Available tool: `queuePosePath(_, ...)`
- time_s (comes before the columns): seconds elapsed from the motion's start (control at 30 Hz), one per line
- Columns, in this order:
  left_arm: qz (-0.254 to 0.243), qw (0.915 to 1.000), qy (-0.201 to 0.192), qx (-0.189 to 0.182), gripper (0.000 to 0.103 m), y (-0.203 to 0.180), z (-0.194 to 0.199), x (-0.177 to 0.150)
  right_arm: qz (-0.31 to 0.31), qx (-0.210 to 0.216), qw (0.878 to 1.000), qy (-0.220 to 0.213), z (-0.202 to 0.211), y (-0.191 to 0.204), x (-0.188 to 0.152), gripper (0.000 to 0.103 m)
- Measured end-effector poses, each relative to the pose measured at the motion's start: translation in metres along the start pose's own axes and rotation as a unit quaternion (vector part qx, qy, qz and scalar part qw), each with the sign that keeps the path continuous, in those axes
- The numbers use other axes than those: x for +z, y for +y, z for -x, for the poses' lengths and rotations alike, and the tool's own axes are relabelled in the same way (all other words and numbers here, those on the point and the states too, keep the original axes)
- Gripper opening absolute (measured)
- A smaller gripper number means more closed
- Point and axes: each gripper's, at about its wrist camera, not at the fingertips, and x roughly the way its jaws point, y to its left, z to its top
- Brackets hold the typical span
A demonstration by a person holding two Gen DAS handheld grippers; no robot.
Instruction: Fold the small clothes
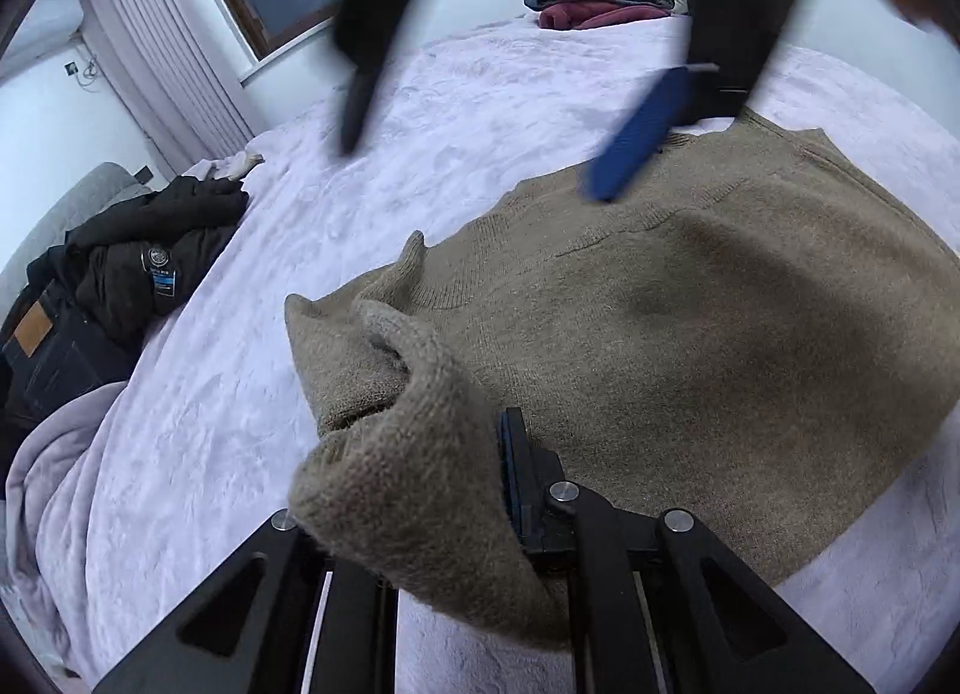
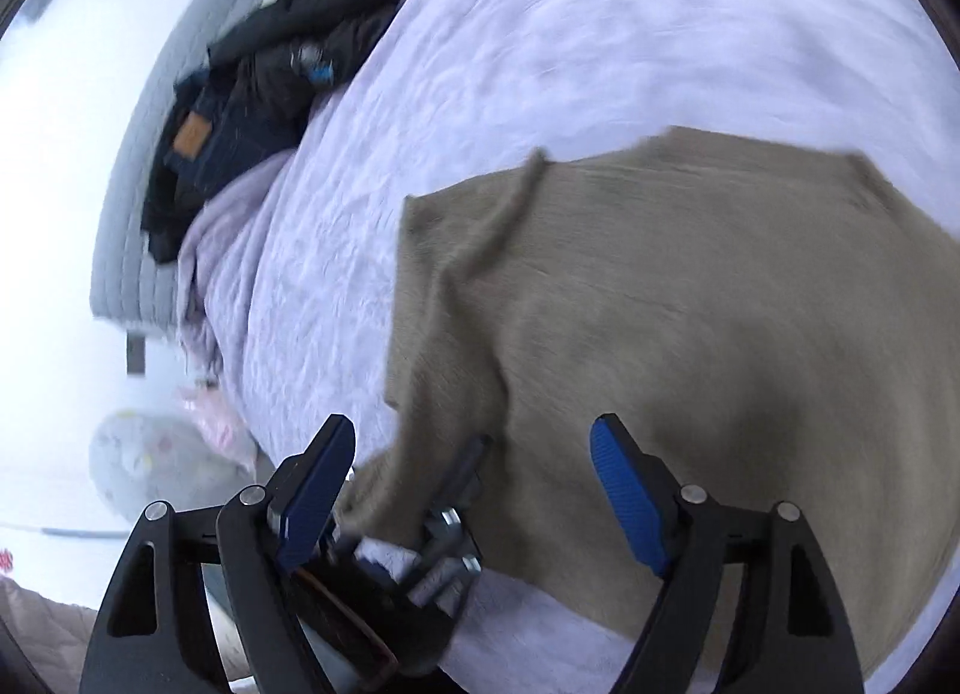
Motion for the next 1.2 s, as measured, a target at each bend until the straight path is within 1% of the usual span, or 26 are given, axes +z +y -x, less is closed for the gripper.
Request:
queuePosePath(0.07,-0.002,1.0000,-0.003,-0.001,0.014,-0.001,0.000,-0.002,0.021,0.004,0.998,0.054,-0.028,0.014,0.023,0.087)
queuePosePath(0.1,-0.005,1.0000,-0.006,-0.002,0.014,-0.001,0.000,-0.003,0.027,0.006,0.997,0.074,-0.042,0.021,0.033,0.087)
queuePosePath(0.17,-0.009,0.9999,-0.009,-0.005,0.014,0.000,0.000,-0.007,0.046,-0.005,0.992,0.115,-0.071,0.034,0.050,0.089)
queuePosePath(0.2,-0.011,0.9999,-0.010,-0.006,0.014,0.001,-0.001,-0.008,0.058,-0.018,0.989,0.138,-0.085,0.040,0.055,0.092)
queuePosePath(0.3,-0.019,0.9997,-0.015,-0.007,0.014,0.000,-0.002,-0.011,0.099,-0.086,0.973,0.190,-0.122,0.057,0.062,0.097)
queuePosePath(0.37,-0.028,0.9994,-0.021,-0.003,0.014,-0.004,0.001,-0.013,0.122,-0.119,0.964,0.205,-0.138,0.068,0.063,0.097)
queuePosePath(0.43,-0.030,0.9993,-0.023,-0.004,0.014,-0.006,0.002,-0.013,0.155,-0.152,0.951,0.220,-0.155,0.080,0.063,0.097)
queuePosePath(0.47,-0.026,0.9994,-0.022,-0.005,0.014,-0.006,0.002,-0.012,0.170,-0.172,0.943,0.229,-0.163,0.084,0.062,0.097)
queuePosePath(0.53,-0.016,0.9996,-0.020,-0.010,0.014,-0.004,0.002,-0.010,0.203,-0.227,0.923,0.236,-0.178,0.090,0.061,0.097)
queuePosePath(0.57,-0.011,0.9997,-0.019,-0.012,0.014,-0.002,0.002,-0.009,0.213,-0.250,0.915,0.234,-0.181,0.089,0.061,0.092)
queuePosePath(0.6,-0.006,0.9997,-0.017,-0.013,0.014,0.000,0.003,-0.008,0.214,-0.263,0.913,0.228,-0.180,0.086,0.061,0.063)
queuePosePath(0.63,-0.001,0.9998,-0.015,-0.016,0.014,0.001,0.003,-0.008,0.203,-0.264,0.917,0.220,-0.175,0.078,0.063,0.040)
queuePosePath(0.67,0.005,0.9996,-0.015,-0.022,0.014,0.004,0.004,-0.007,0.186,-0.256,0.925,0.210,-0.166,0.069,0.066,0.024)
queuePosePath(0.7,0.010,0.9994,-0.016,-0.027,0.014,0.006,0.006,-0.006,0.162,-0.224,0.941,0.197,-0.152,0.058,0.069,0.022)
queuePosePath(0.73,0.014,0.9992,-0.018,-0.031,0.014,0.008,0.009,-0.004,0.146,-0.199,0.951,0.183,-0.141,0.051,0.070,0.022)
queuePosePath(0.8,0.026,0.9983,-0.022,-0.047,0.014,0.010,0.017,0.003,0.117,-0.157,0.970,0.147,-0.111,0.035,0.068,0.021)
queuePosePath(0.83,0.031,0.9977,-0.025,-0.055,0.014,0.010,0.022,0.008,0.102,-0.129,0.978,0.128,-0.096,0.027,0.065,0.021)
queuePosePath(0.9,0.033,0.9968,-0.035,-0.064,0.014,0.008,0.032,0.017,0.081,-0.082,0.989,0.089,-0.065,0.013,0.058,0.021)
queuePosePath(0.97,0.029,0.9958,-0.051,-0.070,0.014,0.000,0.045,0.030,0.070,-0.047,0.995,0.055,-0.038,0.003,0.051,0.021)
queuePosePath(1.03,0.025,0.9946,-0.066,-0.076,0.014,-0.009,0.056,0.043,0.065,-0.018,0.998,0.016,-0.006,-0.008,0.044,0.021)
queuePosePath(1.2,-0.005,0.9898,-0.106,-0.094,0.014,-0.043,0.083,0.079,0.068,0.021,0.995,-0.073,0.072,-0.042,0.020,0.021)
